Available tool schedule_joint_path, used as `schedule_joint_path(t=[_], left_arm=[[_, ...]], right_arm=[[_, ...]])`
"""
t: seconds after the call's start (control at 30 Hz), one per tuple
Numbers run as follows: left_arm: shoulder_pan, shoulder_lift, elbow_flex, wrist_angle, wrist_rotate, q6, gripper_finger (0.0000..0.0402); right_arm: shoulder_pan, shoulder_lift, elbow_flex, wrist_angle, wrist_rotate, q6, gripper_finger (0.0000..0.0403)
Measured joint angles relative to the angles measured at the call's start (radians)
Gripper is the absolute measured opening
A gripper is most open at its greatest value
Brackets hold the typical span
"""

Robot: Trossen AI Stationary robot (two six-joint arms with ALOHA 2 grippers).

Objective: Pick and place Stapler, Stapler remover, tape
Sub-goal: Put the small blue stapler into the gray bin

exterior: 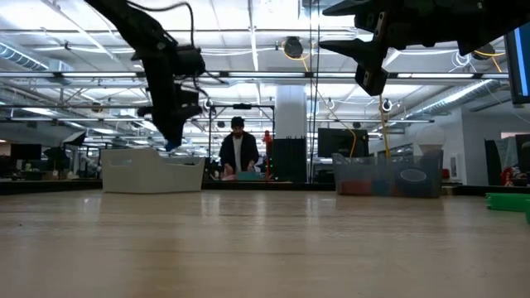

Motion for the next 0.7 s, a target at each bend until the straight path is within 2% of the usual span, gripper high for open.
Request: schedule_joint_path(t=[0.1,0.23,0.7], left_arm=[[0.002,0.051,0.000,0.031,-0.002,0.167,0.0063],[-0.006,0.106,0.000,0.040,-0.089,0.343,0.0063],[0.021,0.130,0.000,0.152,-0.084,0.468,0.0063]], right_arm=[[0.000,0.000,0.000,0.000,0.000,0.000,0.0165],[0.000,0.000,0.000,0.000,0.001,0.002,0.0165],[0.000,0.000,0.000,0.000,0.006,0.045,0.0166]])
